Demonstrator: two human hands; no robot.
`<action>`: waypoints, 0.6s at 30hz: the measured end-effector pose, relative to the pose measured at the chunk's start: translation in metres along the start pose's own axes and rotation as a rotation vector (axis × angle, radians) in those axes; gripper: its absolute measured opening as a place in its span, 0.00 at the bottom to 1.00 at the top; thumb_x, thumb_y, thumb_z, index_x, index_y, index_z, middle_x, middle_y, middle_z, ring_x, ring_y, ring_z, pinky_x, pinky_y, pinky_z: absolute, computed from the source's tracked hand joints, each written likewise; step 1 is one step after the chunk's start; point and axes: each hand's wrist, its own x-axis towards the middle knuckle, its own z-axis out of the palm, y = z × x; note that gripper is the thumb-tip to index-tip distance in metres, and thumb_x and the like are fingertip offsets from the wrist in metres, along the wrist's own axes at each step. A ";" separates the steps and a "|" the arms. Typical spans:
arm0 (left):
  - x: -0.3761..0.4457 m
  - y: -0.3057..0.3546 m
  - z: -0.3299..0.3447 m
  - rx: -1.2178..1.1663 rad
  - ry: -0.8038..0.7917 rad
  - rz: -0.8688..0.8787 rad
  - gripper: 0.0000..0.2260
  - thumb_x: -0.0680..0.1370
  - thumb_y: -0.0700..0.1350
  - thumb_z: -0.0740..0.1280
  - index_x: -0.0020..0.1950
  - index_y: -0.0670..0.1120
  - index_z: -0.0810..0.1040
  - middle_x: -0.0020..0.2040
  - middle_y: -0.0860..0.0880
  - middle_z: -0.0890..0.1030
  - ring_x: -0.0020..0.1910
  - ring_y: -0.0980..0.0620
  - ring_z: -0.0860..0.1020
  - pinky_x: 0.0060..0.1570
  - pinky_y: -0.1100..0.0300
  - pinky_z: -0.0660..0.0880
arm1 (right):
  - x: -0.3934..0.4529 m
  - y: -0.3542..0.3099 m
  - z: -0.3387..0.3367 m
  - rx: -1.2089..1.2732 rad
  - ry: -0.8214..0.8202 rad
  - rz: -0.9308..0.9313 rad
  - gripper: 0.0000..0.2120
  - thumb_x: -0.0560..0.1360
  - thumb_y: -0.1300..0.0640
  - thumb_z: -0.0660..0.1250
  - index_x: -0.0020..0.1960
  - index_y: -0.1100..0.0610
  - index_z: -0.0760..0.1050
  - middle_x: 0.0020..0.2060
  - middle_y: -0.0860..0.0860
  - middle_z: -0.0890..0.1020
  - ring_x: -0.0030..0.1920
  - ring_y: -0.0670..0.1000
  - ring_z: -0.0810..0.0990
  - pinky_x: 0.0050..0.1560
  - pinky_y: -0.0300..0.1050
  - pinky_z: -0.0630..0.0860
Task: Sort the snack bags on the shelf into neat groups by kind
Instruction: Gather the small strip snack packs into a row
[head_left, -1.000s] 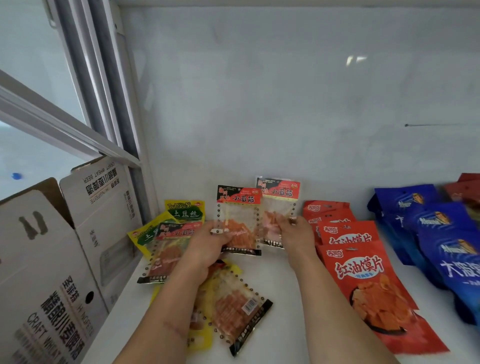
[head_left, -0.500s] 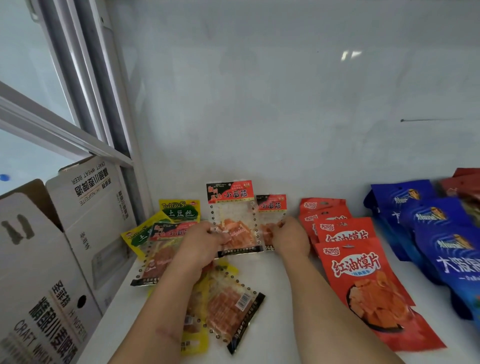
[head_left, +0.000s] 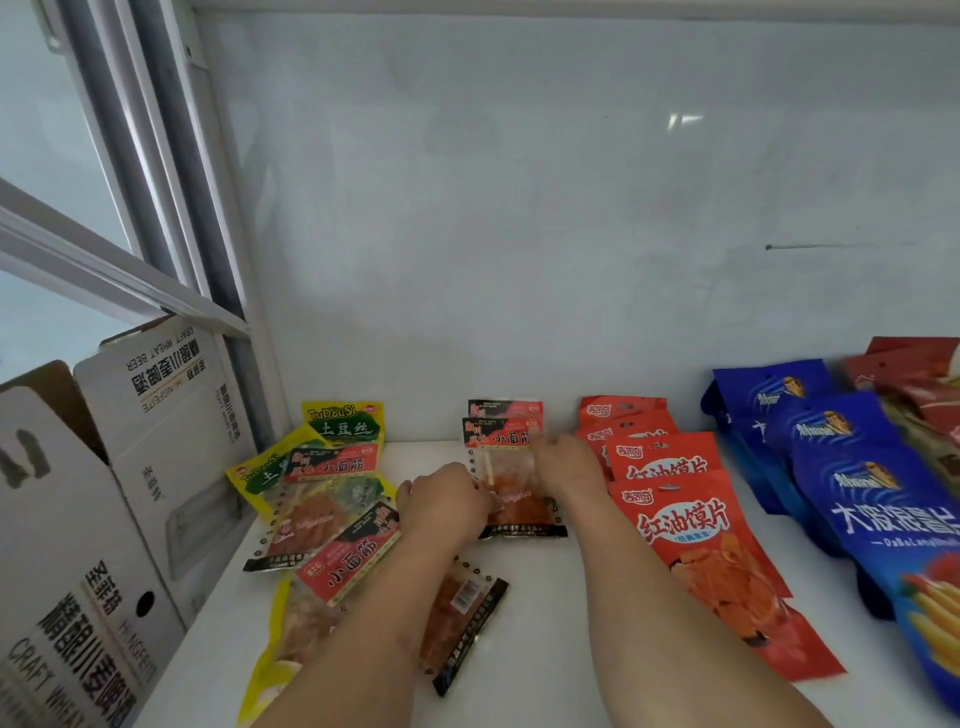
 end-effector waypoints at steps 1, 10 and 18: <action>0.001 -0.001 0.003 0.032 0.005 0.004 0.14 0.78 0.58 0.65 0.52 0.49 0.81 0.51 0.48 0.85 0.58 0.45 0.80 0.66 0.50 0.68 | 0.000 0.001 0.001 0.010 0.003 -0.008 0.25 0.84 0.44 0.55 0.54 0.65 0.79 0.52 0.60 0.83 0.47 0.57 0.78 0.47 0.45 0.71; -0.013 0.001 -0.002 0.050 0.128 0.044 0.19 0.80 0.55 0.65 0.64 0.43 0.75 0.59 0.41 0.82 0.63 0.39 0.77 0.62 0.52 0.71 | -0.003 0.001 0.016 -0.045 0.062 -0.025 0.30 0.73 0.37 0.58 0.64 0.58 0.73 0.59 0.59 0.79 0.61 0.61 0.78 0.61 0.57 0.77; -0.041 -0.048 -0.038 -0.258 0.366 -0.053 0.19 0.81 0.52 0.66 0.71 0.46 0.76 0.64 0.46 0.81 0.62 0.42 0.78 0.59 0.51 0.75 | -0.071 -0.020 0.021 -0.227 0.007 -0.338 0.23 0.82 0.46 0.58 0.73 0.56 0.69 0.72 0.56 0.71 0.71 0.59 0.68 0.68 0.54 0.68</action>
